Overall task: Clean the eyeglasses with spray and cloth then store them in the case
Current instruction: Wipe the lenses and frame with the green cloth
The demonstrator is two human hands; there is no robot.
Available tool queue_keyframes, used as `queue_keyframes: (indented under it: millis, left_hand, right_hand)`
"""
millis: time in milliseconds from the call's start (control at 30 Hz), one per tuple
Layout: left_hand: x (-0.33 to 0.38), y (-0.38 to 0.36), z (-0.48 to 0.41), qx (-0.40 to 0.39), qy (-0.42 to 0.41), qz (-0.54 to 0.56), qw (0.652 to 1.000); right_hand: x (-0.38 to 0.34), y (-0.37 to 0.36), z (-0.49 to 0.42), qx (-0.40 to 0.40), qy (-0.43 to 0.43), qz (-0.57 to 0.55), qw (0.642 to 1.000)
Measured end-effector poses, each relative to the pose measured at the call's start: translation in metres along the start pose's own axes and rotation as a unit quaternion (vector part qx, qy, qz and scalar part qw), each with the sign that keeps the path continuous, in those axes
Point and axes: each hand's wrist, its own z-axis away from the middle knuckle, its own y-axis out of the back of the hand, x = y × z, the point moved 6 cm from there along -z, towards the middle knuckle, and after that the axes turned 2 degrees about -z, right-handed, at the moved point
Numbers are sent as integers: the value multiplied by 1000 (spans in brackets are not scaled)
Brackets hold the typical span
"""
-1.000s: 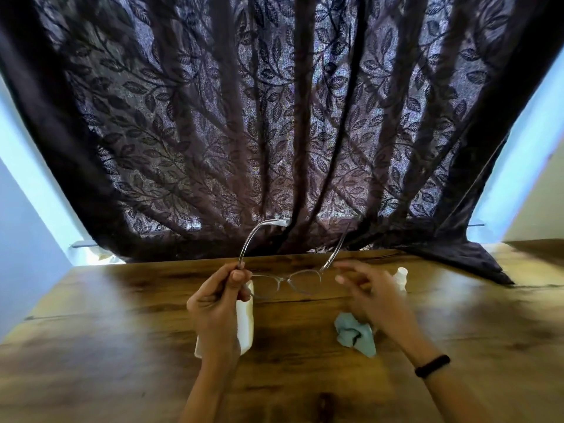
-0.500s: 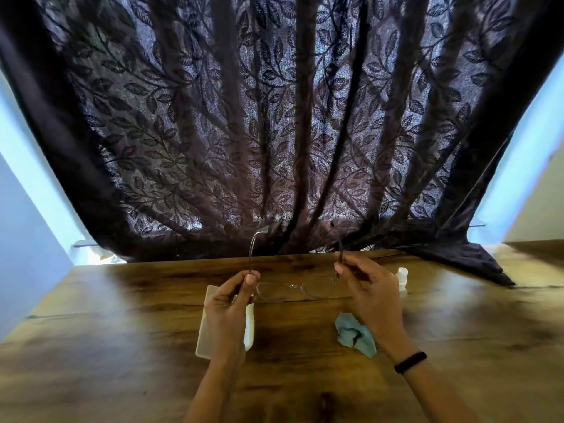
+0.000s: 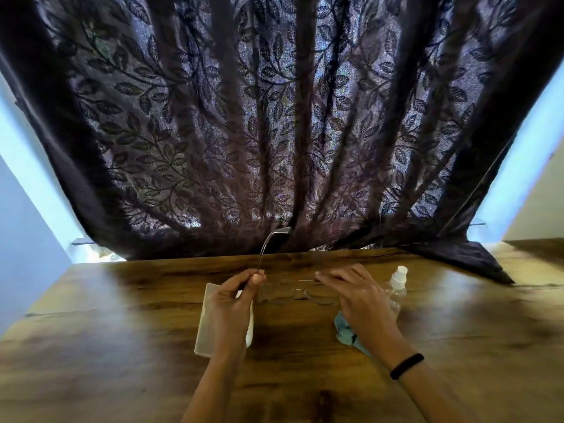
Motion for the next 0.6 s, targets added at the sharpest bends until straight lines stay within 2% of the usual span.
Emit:
queue_keyframes:
  millis: [100,200,300,400,533,600]
  left_hand:
    - [0,4,1,22,3,18,1000]
    - [3,9,1,33,-11,9,999]
    - [1,9,1,28,-6,8,1000]
    - [0,7,2,12,4,2,1000]
    - [8,4,1,-12,-33,-122,992]
    - [19,1,1,-25,-91,-229,969]
  right_hand:
    - [8,3,2,29,-65,-116,991]
    - [26,1,5,42,-169,-236,956]
    - [35,-5,9,13,-225,-256,940]
    - [41,-8,11,22,-260,-283,923]
    - [45,-15,13,11,-272,-290,917]
    - [44,-18,16,8,-266,-280,922]
